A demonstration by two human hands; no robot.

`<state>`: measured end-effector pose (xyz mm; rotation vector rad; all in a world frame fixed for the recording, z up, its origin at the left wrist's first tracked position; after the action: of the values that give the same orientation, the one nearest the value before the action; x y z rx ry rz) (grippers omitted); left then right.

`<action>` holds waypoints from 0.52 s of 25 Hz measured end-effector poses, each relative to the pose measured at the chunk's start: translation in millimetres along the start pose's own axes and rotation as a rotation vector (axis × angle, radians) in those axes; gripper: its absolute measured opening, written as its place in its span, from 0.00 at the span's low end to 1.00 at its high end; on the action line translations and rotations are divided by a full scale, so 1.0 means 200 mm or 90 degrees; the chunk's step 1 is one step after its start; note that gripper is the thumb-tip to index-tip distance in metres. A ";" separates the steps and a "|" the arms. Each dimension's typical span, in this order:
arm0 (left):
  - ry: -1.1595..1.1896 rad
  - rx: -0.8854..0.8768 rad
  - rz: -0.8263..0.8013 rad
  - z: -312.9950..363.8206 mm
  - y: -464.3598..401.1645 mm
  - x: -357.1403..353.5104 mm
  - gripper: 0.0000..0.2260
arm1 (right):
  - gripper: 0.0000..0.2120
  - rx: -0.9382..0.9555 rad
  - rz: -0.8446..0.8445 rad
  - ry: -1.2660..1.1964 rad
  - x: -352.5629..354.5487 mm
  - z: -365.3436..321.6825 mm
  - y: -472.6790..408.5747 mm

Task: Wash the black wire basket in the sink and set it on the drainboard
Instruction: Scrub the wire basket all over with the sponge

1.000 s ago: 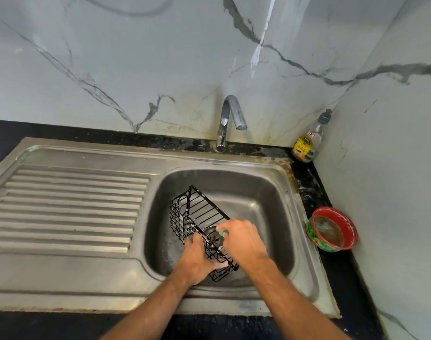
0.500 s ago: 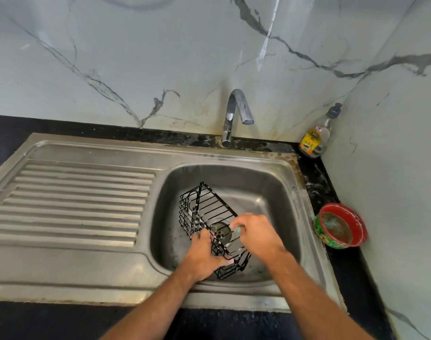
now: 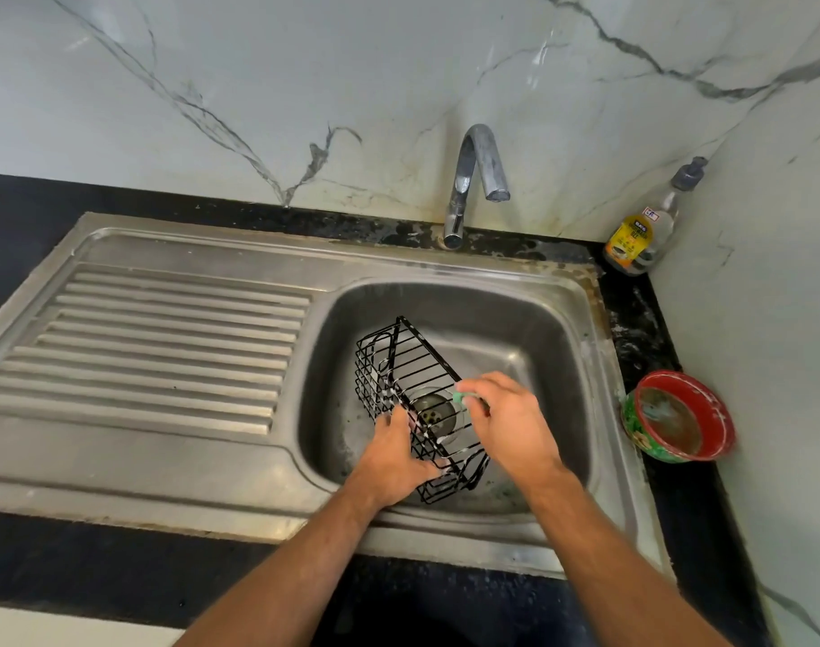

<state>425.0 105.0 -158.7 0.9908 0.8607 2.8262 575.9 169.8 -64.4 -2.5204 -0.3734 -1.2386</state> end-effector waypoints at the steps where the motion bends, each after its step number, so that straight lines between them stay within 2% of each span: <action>1: 0.005 0.005 0.005 0.00 0.00 0.01 0.29 | 0.12 -0.010 0.007 -0.016 0.00 -0.01 0.00; 4: -0.009 0.018 0.013 -0.01 0.00 0.02 0.28 | 0.15 -0.032 -0.082 0.016 -0.08 -0.03 -0.03; 7: -0.030 0.031 0.006 0.00 0.01 0.00 0.31 | 0.11 -0.069 -0.116 0.087 -0.10 0.00 -0.04; 10: -0.054 0.038 -0.005 0.01 0.00 -0.01 0.34 | 0.10 -0.072 -0.102 0.039 -0.12 -0.02 -0.05; 13: -0.061 0.041 -0.011 0.00 0.00 -0.01 0.36 | 0.10 -0.005 -0.154 -0.013 -0.18 -0.13 0.00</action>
<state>426.9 104.6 -159.7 1.1112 0.9506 2.7273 534.9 156.8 -78.5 -2.5544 -0.6969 -1.3018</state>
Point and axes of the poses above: each hand's wrist, its own y-axis away from the middle knuckle, its own x-axis out of the back of the hand, z = x × y, the point moved 8 cm from there along -y, towards the middle knuckle, and after that the axes turned 6 degrees about x, right-handed, at the moved point
